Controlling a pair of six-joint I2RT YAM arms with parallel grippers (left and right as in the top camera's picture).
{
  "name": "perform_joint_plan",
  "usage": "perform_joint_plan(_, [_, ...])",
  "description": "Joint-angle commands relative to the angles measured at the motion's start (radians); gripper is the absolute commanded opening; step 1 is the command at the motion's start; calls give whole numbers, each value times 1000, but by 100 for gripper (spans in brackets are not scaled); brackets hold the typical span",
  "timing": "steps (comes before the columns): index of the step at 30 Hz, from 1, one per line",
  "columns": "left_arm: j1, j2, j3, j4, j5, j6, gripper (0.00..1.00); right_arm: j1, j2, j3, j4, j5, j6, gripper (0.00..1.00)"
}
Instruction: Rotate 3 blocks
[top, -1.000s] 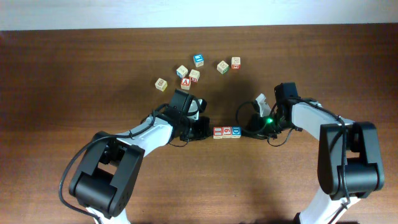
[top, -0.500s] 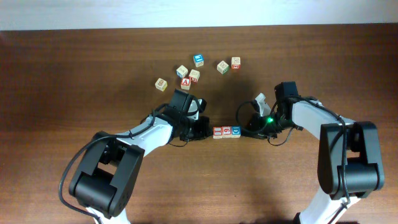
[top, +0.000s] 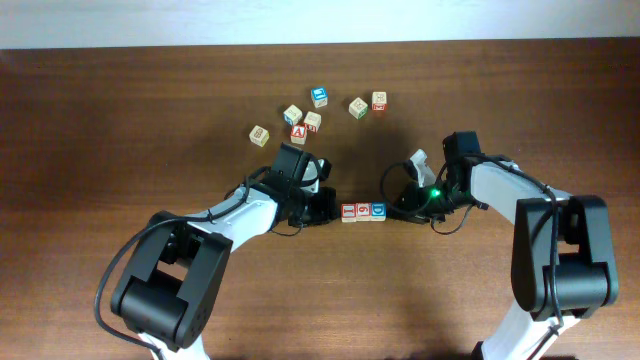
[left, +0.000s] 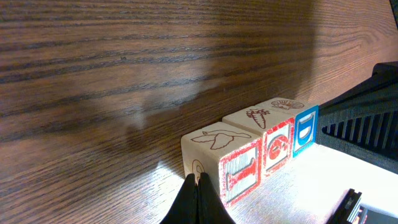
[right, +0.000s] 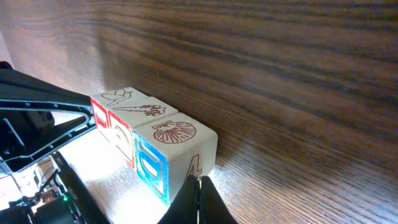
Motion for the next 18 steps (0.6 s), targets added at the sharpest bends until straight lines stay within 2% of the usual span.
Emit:
perform_joint_plan(1, [-5,11,-5,2,12,-6,0,-1,-28,15,-6,-47,-14,4])
perform_joint_plan(14, [-4,11,-4,2,12,-6,0,1,-71,15,-16,-47,-14,4])
perform_joint_plan(18, [-5,11,-5,2,12,-6,0,45,-73,17,-8,-39,-13,4])
